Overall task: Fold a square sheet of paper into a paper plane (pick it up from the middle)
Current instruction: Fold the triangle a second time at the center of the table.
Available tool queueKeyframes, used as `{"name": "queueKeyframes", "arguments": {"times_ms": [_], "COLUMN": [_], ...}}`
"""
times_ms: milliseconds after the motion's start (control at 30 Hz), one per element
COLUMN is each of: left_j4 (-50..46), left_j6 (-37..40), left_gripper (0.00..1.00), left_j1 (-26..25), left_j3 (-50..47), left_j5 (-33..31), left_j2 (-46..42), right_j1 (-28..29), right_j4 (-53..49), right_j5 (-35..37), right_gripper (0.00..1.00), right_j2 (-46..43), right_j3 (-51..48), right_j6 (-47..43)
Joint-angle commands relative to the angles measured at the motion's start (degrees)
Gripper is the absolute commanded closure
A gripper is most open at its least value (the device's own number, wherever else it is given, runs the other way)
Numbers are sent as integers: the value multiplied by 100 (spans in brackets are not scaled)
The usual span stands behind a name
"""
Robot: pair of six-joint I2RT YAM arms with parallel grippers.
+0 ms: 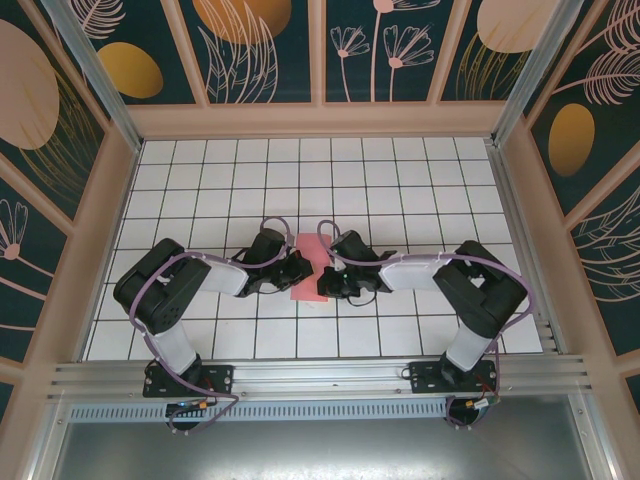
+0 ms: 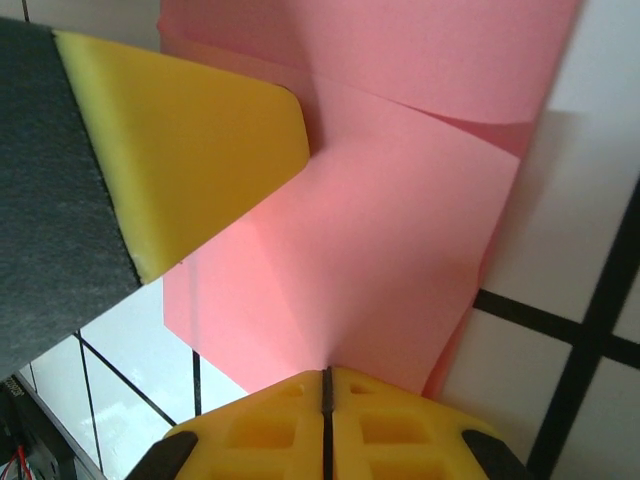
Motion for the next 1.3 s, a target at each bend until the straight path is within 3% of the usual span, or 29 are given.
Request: {"name": "queueKeyframes", "arguments": {"times_ms": [0,533,1267], "left_j4": [-314,-314,-323], "left_j6": [122,131,152], "left_gripper": [100,100,100], "left_j1": [13,6,12], "left_j3": [-99,-73,-125], "left_j5": [-118,-96,-164], "left_j2": [131,148,180], "right_j1": [48,308,33], "right_j4": [-437,-857,13], "right_j5": [129,626,-22], "right_gripper": [89,89,88], "right_j2": [-318,199,-245], "right_j3": [194,486,-611], "right_j6": [-184,-265,323]}}
